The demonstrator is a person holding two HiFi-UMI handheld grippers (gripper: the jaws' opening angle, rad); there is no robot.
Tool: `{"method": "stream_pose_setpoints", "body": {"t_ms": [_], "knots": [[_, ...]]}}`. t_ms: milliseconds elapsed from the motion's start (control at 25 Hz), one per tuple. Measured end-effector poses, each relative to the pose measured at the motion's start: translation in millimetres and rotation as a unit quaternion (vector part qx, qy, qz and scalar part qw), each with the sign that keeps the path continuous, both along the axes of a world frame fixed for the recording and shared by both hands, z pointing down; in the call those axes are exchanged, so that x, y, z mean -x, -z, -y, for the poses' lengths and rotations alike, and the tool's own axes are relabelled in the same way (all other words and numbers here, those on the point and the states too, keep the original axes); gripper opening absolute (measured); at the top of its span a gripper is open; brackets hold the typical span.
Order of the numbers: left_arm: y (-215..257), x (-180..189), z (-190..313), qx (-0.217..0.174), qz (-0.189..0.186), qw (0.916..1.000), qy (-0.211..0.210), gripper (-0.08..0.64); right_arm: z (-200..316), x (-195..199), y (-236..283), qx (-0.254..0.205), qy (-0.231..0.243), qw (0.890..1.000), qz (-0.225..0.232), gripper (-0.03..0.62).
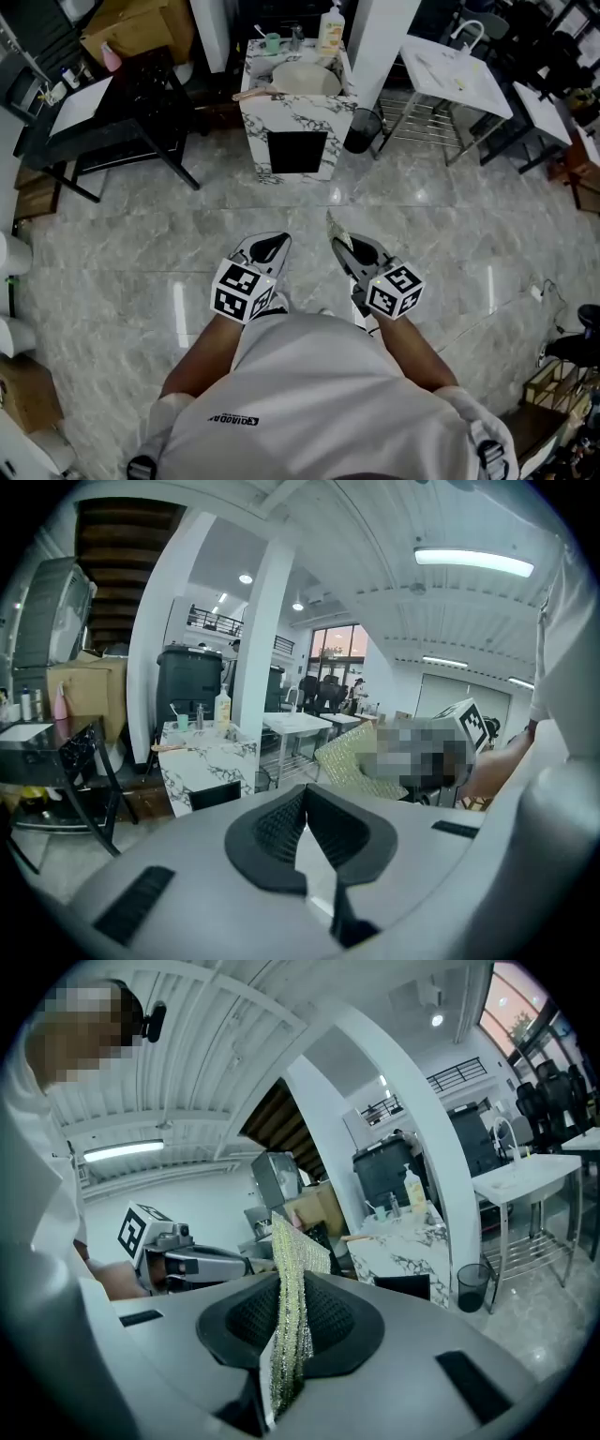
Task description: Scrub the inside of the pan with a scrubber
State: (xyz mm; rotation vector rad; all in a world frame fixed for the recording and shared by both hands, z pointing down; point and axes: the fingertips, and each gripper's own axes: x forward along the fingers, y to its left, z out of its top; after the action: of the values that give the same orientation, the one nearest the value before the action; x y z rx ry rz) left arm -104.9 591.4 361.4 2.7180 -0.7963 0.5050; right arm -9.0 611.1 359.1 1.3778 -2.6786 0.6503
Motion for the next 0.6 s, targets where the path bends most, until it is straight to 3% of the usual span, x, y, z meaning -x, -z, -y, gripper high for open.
{"method": "stream_pose_setpoints", "body": {"t_ms": [600], "knots": [[-9.5, 40.0, 44.6, 0.003, -0.003, 0.9999, -0.012, 0.015, 48.5, 34.2, -10.1, 0.015, -0.030, 0.999, 0.006, 0.078]]}}
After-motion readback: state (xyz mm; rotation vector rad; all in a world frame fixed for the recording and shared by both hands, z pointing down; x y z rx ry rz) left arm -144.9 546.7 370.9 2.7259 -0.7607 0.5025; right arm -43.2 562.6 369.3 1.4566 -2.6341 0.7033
